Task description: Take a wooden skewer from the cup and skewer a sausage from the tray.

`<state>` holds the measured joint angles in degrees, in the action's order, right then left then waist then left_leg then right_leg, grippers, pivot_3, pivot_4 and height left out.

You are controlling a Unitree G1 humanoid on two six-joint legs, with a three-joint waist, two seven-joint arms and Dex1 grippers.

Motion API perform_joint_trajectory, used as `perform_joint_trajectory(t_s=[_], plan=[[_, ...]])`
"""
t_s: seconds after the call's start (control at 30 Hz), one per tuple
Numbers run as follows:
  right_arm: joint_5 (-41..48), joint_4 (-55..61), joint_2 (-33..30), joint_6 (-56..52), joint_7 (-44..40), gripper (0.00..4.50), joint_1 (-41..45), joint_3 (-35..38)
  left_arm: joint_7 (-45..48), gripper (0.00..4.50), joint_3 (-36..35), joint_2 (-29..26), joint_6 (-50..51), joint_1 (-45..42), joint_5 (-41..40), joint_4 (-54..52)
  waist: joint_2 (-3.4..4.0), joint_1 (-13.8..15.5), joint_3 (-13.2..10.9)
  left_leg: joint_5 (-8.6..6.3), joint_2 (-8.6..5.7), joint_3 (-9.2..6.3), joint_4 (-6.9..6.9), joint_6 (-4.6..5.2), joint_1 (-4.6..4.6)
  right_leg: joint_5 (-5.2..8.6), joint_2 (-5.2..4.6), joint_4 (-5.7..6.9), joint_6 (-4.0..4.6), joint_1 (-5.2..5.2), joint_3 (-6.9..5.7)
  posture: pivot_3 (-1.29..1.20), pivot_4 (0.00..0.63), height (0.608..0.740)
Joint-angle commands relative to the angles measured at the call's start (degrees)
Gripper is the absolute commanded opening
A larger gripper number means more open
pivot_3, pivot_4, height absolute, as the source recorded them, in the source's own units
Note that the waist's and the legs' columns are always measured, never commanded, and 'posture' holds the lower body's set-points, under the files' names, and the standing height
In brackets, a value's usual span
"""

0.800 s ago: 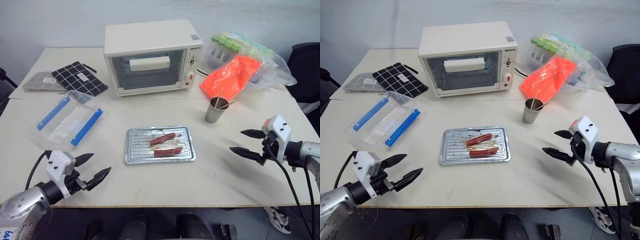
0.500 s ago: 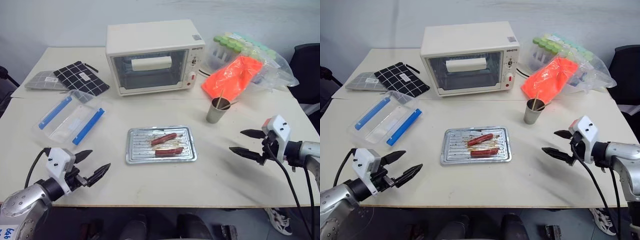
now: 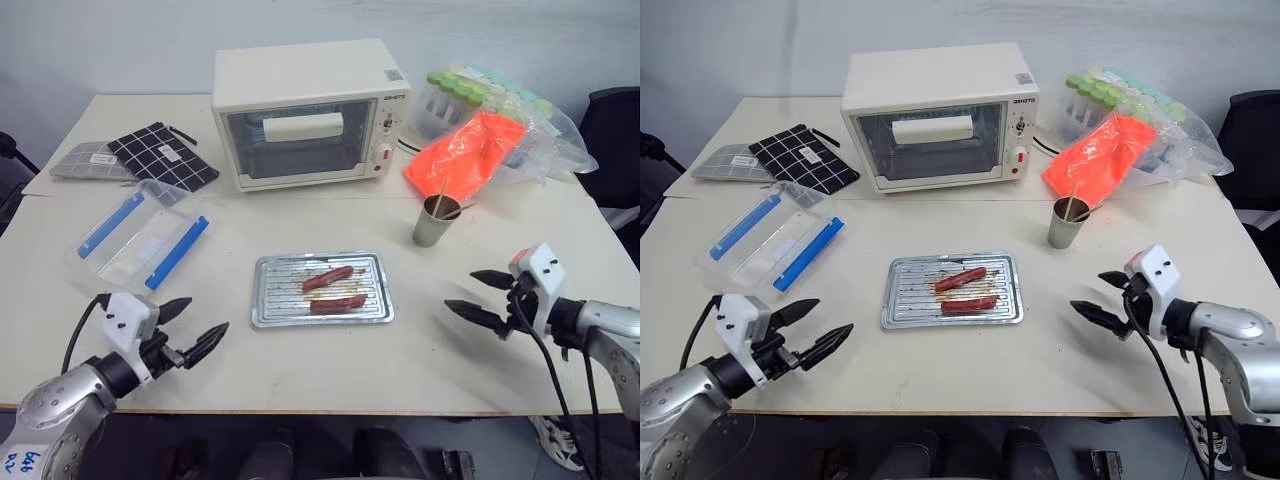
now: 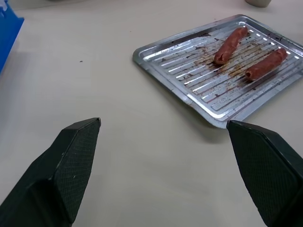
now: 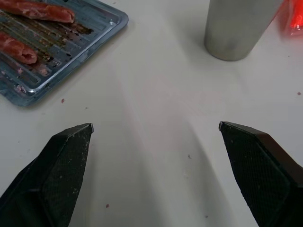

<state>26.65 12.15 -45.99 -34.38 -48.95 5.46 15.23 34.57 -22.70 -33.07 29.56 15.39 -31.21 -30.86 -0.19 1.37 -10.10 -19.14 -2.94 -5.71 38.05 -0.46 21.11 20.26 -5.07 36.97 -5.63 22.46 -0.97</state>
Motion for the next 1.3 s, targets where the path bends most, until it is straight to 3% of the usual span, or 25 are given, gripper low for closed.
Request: perform_joint_trajectory(t_s=[0.03,0.2,0.4,0.6,0.87,1.03,1.3], plan=[[1.9,1.9,1.4,-0.6,3.1,4.46,0.8,3.7,0.4,4.50,0.3,-0.9,1.2,-2.4,-2.8,-2.3,0.00,0.0,0.0,0.00,0.00,0.00,0.00,0.00,0.00,0.00,0.00,0.00,0.00,0.00,0.00,0.00,0.150,0.740],[6.0,3.2,5.2,-4.8,8.5,4.46,4.2,6.1,3.9,4.50,1.6,-4.2,5.9,-8.5,-9.7,-3.3,0.01,-0.1,0.0,0.00,0.01,0.00,0.01,-0.01,-0.01,0.00,0.03,0.05,0.00,0.01,0.01,0.00,0.150,0.740],[9.0,4.6,12.5,-8.1,18.7,4.46,11.4,6.4,8.9,4.50,3.2,-10.6,12.8,-21.7,-19.7,-1.3,0.02,-0.3,0.0,0.01,0.03,-0.01,0.01,-0.03,0.01,0.00,0.07,0.07,0.00,0.06,0.04,0.00,0.150,0.740],[8.1,0.4,17.4,-8.0,26.2,4.46,18.2,6.2,11.9,4.50,8.8,-11.9,13.9,-29.2,-20.9,-0.9,0.06,-1.1,0.0,0.02,0.02,0.01,-0.03,-0.04,0.02,0.00,0.10,0.08,0.00,0.12,0.08,0.00,0.150,0.740],[6.9,-5.0,21.1,-5.0,29.2,4.46,23.0,4.9,13.0,4.50,13.1,-11.0,12.2,-32.3,-18.2,0.8,0.06,-1.7,0.0,0.03,0.05,0.01,-0.03,-0.06,0.02,0.00,0.17,0.13,0.00,0.15,0.12,0.00,0.150,0.740],[5.8,-8.5,23.0,-2.3,29.8,3.56,25.1,4.7,13.0,4.50,13.5,-10.7,11.1,-32.8,-16.8,1.7,0.06,-1.7,0.0,0.03,0.07,0.02,-0.03,-0.06,0.02,0.00,0.28,0.42,0.00,0.24,0.28,0.00,0.150,0.740],[5.2,-10.9,23.8,-0.3,29.5,1.59,26.0,3.6,12.4,4.50,13.7,-10.2,10.6,-33.3,-16.2,1.7,0.06,-1.7,0.0,0.03,0.07,0.03,-0.02,-0.07,0.04,0.00,0.27,0.45,0.00,0.29,0.32,0.00,0.150,0.740]])
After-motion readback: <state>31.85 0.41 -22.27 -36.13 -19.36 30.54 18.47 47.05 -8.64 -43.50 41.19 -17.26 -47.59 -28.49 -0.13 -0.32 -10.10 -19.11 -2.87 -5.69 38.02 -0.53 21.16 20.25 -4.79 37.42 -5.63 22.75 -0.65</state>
